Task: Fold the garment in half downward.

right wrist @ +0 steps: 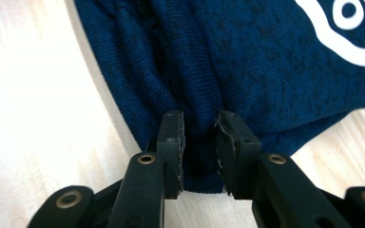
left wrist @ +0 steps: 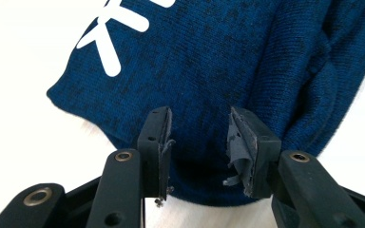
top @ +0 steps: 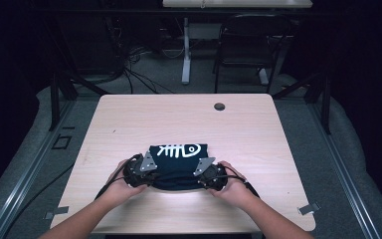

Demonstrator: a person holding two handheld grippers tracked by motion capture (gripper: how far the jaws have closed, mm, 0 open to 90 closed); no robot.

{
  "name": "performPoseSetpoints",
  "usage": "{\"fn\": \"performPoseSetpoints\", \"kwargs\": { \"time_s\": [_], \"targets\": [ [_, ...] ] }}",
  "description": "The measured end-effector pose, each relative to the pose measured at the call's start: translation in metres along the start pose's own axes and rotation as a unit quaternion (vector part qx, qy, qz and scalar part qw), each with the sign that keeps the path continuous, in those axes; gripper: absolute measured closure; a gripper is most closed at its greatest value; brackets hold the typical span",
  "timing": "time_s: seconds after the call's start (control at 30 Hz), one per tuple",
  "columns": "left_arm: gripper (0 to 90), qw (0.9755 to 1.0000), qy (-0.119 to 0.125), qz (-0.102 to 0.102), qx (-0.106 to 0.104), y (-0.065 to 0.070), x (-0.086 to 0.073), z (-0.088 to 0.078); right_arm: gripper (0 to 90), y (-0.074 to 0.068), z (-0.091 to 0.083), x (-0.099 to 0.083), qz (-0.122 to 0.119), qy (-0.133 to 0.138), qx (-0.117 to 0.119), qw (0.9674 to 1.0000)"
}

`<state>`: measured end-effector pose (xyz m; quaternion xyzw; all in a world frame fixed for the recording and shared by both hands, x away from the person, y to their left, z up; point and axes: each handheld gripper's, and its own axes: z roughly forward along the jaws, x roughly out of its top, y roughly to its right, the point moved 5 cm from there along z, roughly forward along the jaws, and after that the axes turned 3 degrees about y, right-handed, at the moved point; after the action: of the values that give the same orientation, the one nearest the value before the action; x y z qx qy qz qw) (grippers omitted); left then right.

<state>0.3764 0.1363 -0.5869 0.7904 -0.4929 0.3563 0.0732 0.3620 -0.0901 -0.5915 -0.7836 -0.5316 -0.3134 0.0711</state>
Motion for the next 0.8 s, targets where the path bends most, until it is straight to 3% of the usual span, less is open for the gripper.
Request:
{"fn": "performPoseSetpoints", "kwargs": {
  "time_s": [0.2,0.43,0.67,0.8],
  "targets": [
    [59.8,0.9999,0.008,-0.002,0.012,-0.001,0.007,0.008,73.8,0.009,0.001,-0.006,0.018,0.002,-0.006,0.9998],
    [57.3,0.9995,0.015,-0.018,0.021,-0.006,0.008,0.008,70.1,0.008,-0.005,-0.007,0.030,0.007,-0.009,0.9995],
    [53.5,0.9972,0.041,-0.059,0.018,-0.008,0.001,-0.009,66.3,0.004,-0.023,-0.007,0.050,0.036,-0.012,0.9980],
    [53.2,0.9943,0.056,-0.088,0.020,-0.007,-0.009,-0.019,65.4,0.003,-0.031,-0.009,0.063,0.041,-0.011,0.9971]
  ]
}}
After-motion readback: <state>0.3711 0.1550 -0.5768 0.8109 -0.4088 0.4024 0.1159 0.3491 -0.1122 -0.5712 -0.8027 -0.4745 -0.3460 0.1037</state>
